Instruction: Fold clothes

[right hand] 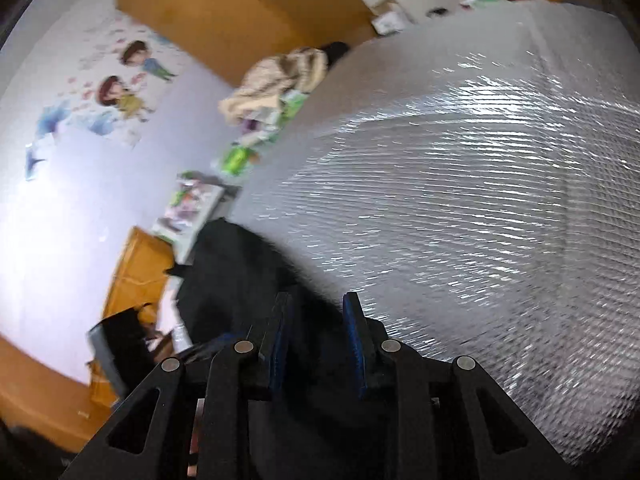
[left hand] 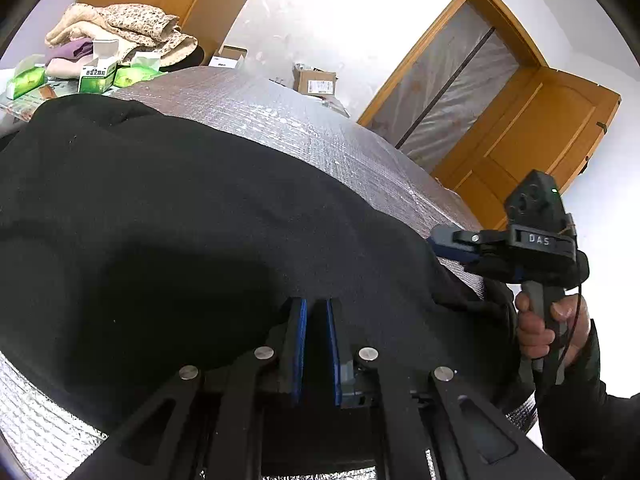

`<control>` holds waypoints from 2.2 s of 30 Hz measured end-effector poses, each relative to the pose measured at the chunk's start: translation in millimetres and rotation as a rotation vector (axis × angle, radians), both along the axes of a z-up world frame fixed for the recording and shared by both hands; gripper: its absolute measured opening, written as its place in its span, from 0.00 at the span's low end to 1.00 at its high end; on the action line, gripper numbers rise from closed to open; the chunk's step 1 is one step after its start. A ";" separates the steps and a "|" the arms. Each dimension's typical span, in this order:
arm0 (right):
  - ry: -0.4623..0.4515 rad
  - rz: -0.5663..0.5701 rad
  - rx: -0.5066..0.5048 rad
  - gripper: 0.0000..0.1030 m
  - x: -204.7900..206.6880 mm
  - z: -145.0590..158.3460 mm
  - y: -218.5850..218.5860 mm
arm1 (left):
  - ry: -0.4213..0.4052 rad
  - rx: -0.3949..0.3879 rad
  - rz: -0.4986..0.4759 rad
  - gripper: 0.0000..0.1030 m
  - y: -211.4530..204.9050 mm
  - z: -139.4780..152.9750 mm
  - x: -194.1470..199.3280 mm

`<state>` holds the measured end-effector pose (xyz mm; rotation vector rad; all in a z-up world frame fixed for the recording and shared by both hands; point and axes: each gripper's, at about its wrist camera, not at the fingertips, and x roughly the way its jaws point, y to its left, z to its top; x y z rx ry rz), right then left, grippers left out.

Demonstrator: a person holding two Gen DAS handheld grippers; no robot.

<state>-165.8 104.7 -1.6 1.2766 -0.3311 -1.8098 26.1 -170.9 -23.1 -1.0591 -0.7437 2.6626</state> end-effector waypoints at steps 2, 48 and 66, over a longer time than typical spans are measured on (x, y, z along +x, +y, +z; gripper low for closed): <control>-0.019 0.032 0.007 0.27 -0.9 -4.7 -8.6 | 0.001 0.003 -0.002 0.10 -1.2 -0.3 0.1; 0.172 -0.144 0.100 0.09 3.9 24.8 50.3 | 0.018 -0.102 -0.009 0.10 0.9 17.7 25.9; 0.245 0.173 0.168 0.19 129.0 4.3 39.9 | 0.046 -0.118 -0.110 0.10 24.9 27.9 50.6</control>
